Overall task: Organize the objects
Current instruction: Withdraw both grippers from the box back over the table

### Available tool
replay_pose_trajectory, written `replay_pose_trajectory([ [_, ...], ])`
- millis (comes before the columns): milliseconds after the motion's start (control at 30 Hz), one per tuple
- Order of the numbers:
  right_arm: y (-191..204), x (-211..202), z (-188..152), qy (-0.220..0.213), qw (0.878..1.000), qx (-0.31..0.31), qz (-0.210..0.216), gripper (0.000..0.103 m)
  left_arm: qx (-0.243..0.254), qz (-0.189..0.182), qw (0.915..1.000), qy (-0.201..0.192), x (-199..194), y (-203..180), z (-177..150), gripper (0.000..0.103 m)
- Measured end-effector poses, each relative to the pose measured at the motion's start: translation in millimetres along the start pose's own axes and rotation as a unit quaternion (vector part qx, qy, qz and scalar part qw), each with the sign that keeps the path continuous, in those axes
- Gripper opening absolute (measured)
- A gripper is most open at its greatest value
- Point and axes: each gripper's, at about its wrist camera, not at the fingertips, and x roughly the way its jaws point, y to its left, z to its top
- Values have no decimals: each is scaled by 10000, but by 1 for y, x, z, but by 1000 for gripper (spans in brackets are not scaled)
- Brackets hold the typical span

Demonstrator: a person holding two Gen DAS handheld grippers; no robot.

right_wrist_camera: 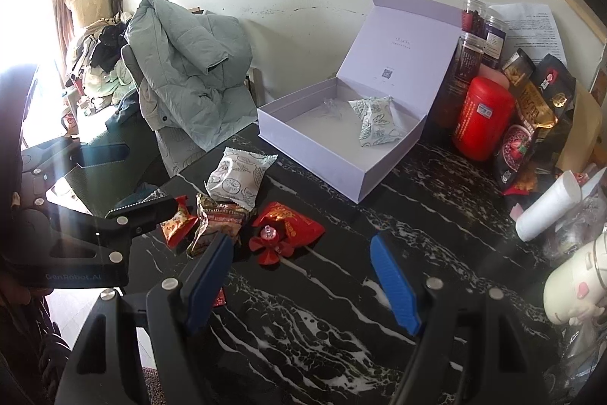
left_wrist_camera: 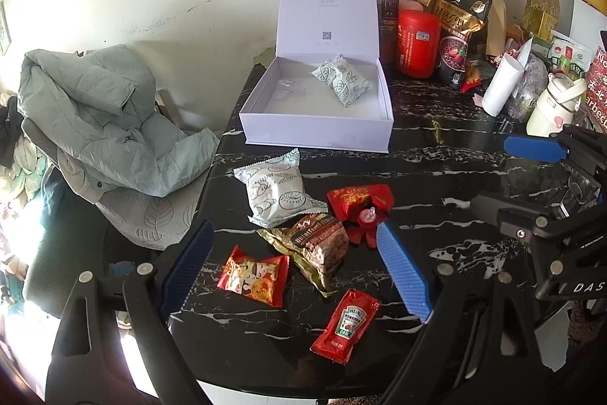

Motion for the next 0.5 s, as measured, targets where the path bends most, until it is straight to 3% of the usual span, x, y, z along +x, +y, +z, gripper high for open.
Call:
replay_pose_trajectory([
  [500,13,25,-41,484,9982,-181,312,76,-186,-18,9994,300,7,-3,-43,88],
])
